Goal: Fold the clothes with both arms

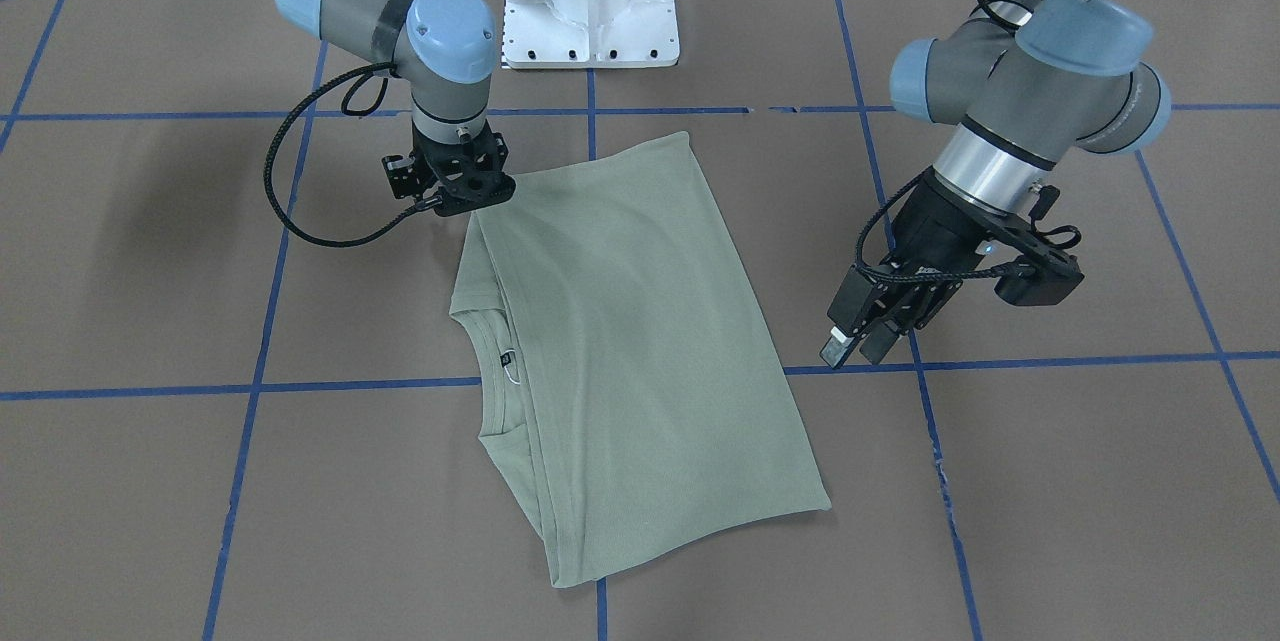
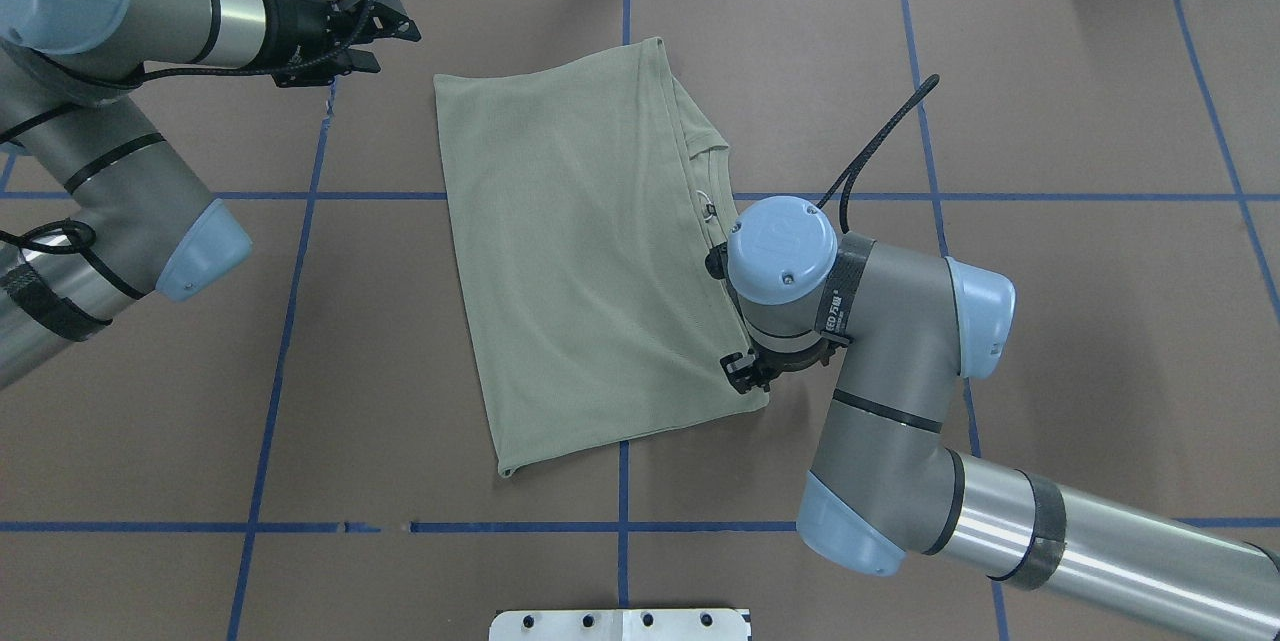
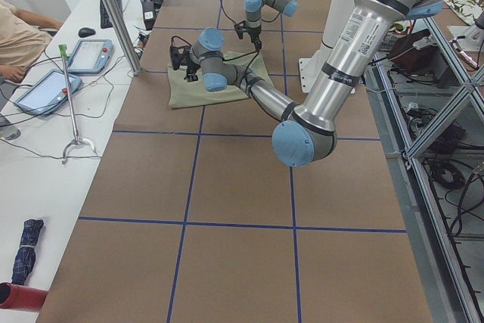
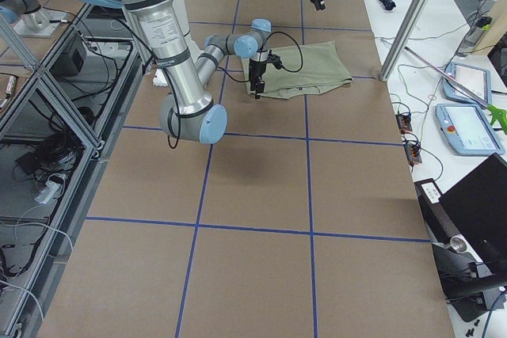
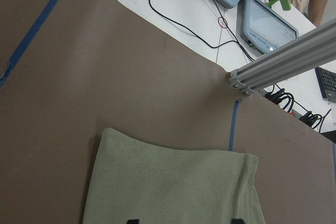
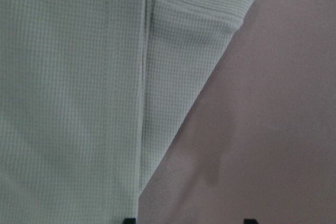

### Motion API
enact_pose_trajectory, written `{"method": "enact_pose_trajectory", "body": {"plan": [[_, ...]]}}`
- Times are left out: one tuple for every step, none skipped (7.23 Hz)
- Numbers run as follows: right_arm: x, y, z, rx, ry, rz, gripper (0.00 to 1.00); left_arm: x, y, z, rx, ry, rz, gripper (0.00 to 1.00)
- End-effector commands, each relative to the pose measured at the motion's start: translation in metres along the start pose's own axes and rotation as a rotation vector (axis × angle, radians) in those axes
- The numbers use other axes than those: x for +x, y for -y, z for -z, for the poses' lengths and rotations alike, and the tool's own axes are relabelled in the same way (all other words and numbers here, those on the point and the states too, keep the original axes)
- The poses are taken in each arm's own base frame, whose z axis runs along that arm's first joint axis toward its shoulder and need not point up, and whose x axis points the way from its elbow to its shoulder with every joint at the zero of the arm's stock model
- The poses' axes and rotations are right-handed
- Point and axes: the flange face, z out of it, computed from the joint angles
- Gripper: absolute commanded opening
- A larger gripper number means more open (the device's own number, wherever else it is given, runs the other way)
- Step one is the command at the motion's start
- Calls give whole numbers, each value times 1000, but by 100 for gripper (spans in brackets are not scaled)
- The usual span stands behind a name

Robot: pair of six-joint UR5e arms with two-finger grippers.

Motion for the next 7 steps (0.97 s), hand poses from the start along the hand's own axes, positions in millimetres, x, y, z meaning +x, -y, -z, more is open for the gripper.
{"method": "enact_pose_trajectory", "body": {"plan": [[-9,6,14,32,36,-230,79,0,0,0,-1,1,0,66],[-23,2,15,66,120,-448,85,-1,0,0,-1,2,1,66],[-23,-5,2,95,189,-635,84,-1,0,0,-1,2,1,66],[-23,-7,-3,161,220,-777,84,-1,0,0,-1,2,1,66],[-26,-17,-20,204,205,-893,84,-1,-1,-1,-2,4,1,66],[-27,-20,-20,219,219,-939,82,-1,-1,-1,-2,4,1,66],[-27,-20,-21,216,224,-984,79,-1,-1,-1,-2,4,1,66]]}}
